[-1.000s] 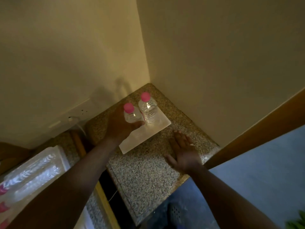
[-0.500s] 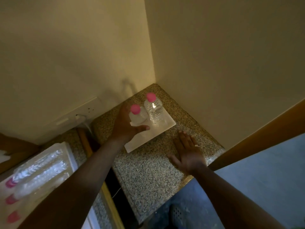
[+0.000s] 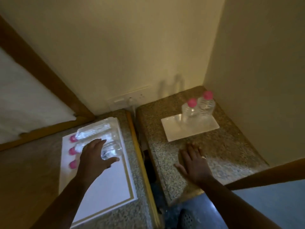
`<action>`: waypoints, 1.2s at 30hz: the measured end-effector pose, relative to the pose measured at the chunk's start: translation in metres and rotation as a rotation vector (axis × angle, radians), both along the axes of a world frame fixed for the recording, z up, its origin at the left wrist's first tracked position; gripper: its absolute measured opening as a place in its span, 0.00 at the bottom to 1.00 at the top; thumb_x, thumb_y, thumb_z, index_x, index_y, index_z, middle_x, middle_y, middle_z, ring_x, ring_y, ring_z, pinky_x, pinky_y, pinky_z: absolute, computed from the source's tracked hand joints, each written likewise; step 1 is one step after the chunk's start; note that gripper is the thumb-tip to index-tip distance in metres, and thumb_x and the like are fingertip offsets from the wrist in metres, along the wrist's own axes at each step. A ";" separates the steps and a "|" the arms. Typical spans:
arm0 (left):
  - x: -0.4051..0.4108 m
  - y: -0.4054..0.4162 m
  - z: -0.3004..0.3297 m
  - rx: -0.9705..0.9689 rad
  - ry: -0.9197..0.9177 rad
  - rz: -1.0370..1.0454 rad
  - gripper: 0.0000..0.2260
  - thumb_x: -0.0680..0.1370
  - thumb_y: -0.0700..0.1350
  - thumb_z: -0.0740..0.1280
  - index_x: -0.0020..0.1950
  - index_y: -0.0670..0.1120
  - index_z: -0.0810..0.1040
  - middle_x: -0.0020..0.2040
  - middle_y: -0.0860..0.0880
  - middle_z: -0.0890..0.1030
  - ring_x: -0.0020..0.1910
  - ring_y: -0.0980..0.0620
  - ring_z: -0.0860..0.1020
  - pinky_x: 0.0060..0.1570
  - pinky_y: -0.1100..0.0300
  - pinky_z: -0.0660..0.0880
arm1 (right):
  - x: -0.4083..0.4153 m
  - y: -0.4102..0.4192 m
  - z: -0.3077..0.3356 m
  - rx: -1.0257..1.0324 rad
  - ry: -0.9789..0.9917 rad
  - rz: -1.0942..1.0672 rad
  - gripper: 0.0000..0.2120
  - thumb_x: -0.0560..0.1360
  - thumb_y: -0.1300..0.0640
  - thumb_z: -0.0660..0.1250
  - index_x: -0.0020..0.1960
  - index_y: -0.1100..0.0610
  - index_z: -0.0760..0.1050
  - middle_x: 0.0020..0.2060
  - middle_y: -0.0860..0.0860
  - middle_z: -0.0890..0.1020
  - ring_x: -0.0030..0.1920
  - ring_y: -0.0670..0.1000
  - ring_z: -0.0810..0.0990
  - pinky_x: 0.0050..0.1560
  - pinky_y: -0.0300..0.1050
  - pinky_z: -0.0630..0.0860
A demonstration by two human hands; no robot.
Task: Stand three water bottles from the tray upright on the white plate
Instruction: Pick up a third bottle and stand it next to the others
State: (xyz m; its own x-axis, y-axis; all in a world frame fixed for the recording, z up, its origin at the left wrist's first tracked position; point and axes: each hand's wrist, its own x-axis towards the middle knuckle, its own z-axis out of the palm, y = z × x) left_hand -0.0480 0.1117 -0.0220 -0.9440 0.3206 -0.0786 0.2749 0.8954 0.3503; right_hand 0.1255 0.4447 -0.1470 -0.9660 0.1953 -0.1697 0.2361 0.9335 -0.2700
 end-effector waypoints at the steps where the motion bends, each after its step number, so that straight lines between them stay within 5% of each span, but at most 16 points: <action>1: -0.001 -0.020 0.002 -0.006 -0.029 0.045 0.40 0.61 0.57 0.80 0.67 0.41 0.74 0.67 0.39 0.75 0.63 0.38 0.75 0.61 0.40 0.73 | -0.008 -0.015 0.001 0.010 0.010 0.040 0.37 0.78 0.29 0.45 0.74 0.54 0.64 0.75 0.64 0.63 0.77 0.64 0.56 0.74 0.63 0.48; 6: -0.016 -0.057 -0.004 -0.121 -0.031 -0.042 0.36 0.65 0.55 0.79 0.68 0.44 0.73 0.67 0.42 0.75 0.65 0.41 0.72 0.64 0.49 0.68 | -0.025 -0.048 0.003 0.044 -0.027 0.023 0.38 0.77 0.29 0.41 0.75 0.53 0.63 0.76 0.63 0.61 0.76 0.66 0.56 0.73 0.66 0.56; 16: 0.029 -0.083 -0.032 0.133 -0.196 -0.099 0.35 0.65 0.50 0.79 0.69 0.50 0.70 0.68 0.49 0.72 0.66 0.48 0.70 0.65 0.52 0.69 | -0.024 -0.061 0.011 0.091 -0.023 0.010 0.37 0.77 0.34 0.46 0.74 0.59 0.66 0.73 0.68 0.65 0.74 0.70 0.58 0.70 0.69 0.59; 23: 0.039 -0.100 -0.031 -0.105 -0.113 -0.104 0.37 0.67 0.55 0.75 0.72 0.51 0.64 0.68 0.49 0.74 0.68 0.47 0.70 0.72 0.48 0.58 | -0.023 -0.066 0.016 0.101 -0.007 0.004 0.37 0.77 0.35 0.47 0.72 0.61 0.68 0.73 0.69 0.64 0.73 0.71 0.59 0.69 0.72 0.60; 25: 0.033 -0.101 -0.021 -0.135 -0.170 -0.109 0.35 0.66 0.54 0.76 0.70 0.52 0.66 0.64 0.49 0.77 0.64 0.47 0.73 0.67 0.50 0.64 | -0.023 -0.067 0.016 0.108 -0.019 0.004 0.37 0.77 0.35 0.47 0.72 0.62 0.68 0.72 0.70 0.64 0.73 0.72 0.60 0.69 0.73 0.61; 29: 0.019 -0.105 0.010 0.043 -0.301 -0.101 0.35 0.62 0.51 0.80 0.62 0.58 0.65 0.55 0.50 0.79 0.50 0.50 0.79 0.43 0.58 0.78 | -0.025 -0.067 0.014 0.118 -0.012 -0.001 0.38 0.77 0.34 0.45 0.73 0.60 0.67 0.74 0.68 0.63 0.74 0.71 0.58 0.70 0.72 0.60; 36: -0.002 -0.076 0.077 0.151 -0.086 -0.238 0.39 0.57 0.57 0.81 0.60 0.64 0.62 0.48 0.54 0.80 0.41 0.57 0.78 0.34 0.62 0.75 | -0.024 -0.063 0.006 0.129 -0.005 -0.002 0.36 0.78 0.33 0.45 0.73 0.58 0.66 0.74 0.67 0.64 0.74 0.69 0.59 0.70 0.71 0.60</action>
